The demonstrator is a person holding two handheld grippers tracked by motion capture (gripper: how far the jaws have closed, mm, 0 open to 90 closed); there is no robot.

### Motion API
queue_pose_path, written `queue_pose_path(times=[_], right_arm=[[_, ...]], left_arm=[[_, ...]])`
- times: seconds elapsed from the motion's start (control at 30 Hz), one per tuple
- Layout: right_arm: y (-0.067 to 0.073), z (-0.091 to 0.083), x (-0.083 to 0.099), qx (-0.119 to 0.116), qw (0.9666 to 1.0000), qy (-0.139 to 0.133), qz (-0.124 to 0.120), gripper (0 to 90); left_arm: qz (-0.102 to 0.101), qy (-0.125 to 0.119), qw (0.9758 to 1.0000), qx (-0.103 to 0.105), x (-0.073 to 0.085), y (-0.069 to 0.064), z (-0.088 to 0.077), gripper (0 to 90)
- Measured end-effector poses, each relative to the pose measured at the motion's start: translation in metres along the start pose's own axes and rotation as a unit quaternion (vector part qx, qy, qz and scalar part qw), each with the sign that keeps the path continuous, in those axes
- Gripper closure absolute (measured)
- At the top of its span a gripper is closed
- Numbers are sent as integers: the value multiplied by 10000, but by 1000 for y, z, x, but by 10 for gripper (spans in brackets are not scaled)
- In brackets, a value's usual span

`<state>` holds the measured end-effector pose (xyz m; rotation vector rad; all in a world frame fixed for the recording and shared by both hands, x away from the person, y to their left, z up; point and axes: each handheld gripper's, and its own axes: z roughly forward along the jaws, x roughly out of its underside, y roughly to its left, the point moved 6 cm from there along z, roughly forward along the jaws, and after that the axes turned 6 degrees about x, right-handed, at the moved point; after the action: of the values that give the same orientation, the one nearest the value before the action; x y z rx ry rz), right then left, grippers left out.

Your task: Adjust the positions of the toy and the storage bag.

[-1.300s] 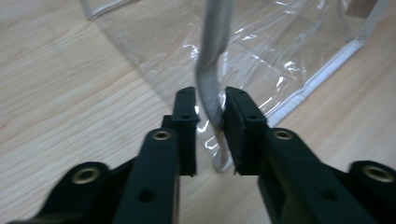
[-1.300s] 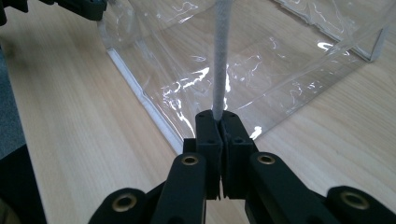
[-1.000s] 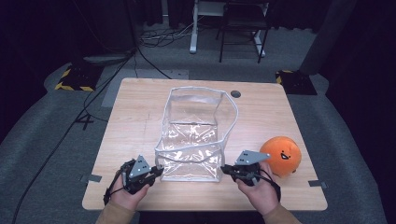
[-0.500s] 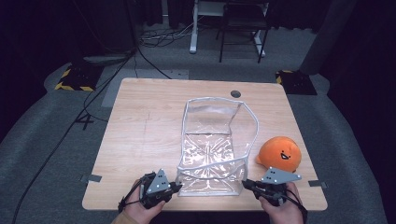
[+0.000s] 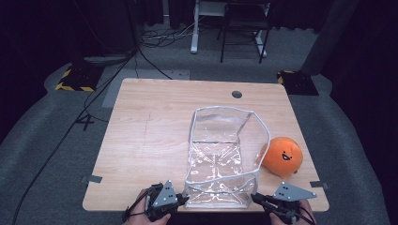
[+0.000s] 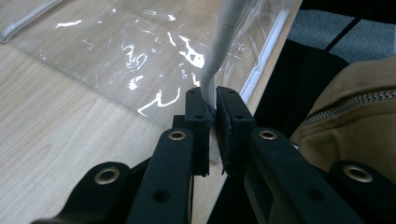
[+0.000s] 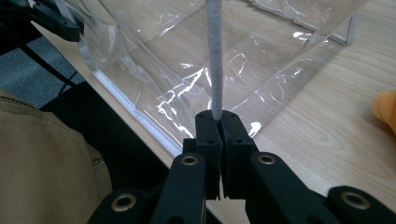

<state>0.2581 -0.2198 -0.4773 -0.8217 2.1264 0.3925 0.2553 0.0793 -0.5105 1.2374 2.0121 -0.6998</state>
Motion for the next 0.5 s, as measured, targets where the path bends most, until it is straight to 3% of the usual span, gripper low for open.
queue_pose_path(times=[0.13,0.3,0.4,0.5], right_arm=[[-2,0,1,-73,9999,-16,89,856],[-5,-3,1,-53,9999,-34,129,678],[-8,-8,-2,60,10000,45,-14,622],[-13,-14,-2,145,9995,238,-142,574]], left_arm=[[-9,-24,10000,26,1,-1,1,774],[-90,-65,9999,-2,1,-1,-1,563],[-125,48,9999,-3,4,2,-8,451],[-147,36,9999,-57,6,7,-17,396]])
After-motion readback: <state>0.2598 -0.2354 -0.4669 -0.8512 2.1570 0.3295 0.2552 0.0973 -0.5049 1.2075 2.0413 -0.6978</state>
